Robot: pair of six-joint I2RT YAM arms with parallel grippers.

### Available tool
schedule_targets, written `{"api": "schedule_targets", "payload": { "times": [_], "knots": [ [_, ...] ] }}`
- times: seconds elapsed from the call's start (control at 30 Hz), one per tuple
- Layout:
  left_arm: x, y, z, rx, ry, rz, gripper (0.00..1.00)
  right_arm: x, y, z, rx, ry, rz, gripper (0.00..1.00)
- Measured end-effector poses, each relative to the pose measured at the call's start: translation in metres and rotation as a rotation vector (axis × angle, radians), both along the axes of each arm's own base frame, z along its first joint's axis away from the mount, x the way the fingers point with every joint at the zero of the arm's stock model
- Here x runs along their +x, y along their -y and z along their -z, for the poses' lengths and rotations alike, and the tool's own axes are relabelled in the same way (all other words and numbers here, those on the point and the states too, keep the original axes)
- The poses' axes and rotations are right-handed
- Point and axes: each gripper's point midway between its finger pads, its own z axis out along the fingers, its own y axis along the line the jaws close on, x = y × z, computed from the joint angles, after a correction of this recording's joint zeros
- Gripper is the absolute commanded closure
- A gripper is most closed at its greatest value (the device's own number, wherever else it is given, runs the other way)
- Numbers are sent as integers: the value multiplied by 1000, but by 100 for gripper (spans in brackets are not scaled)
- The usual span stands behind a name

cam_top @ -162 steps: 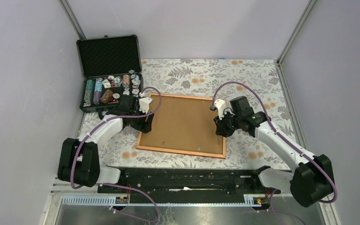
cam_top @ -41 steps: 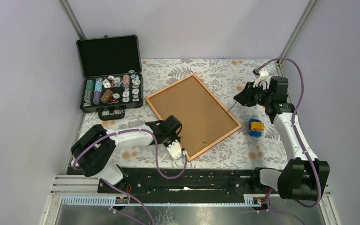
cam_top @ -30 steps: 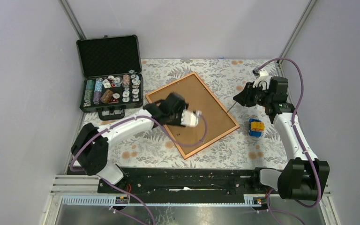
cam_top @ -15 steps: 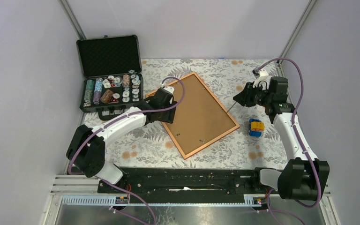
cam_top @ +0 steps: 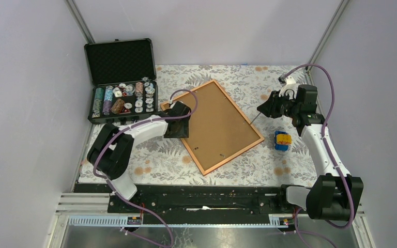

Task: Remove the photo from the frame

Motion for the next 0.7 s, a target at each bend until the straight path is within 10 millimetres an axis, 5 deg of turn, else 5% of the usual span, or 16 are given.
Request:
{"api": "schedule_targets", "payload": {
  "times": [0.07, 0.23, 0.37, 0.53, 0.7],
  "knots": [
    [1, 0, 7, 2, -15, -14, 35, 0, 0, 0, 0, -1, 0, 100],
    [8, 9, 12, -18, -30, -22, 64, -1, 0, 2, 0, -4, 0, 100],
    [18, 14, 13, -19, -27, -12, 69, -1, 0, 2, 1, -5, 0, 100],
    [36, 23, 12, -14, 10, 31, 89, -1, 0, 2, 1, -6, 0, 100],
    [45, 23, 10, 21, 51, 107, 95, -2, 0, 5, 2, -12, -1, 100]
  ]
}}
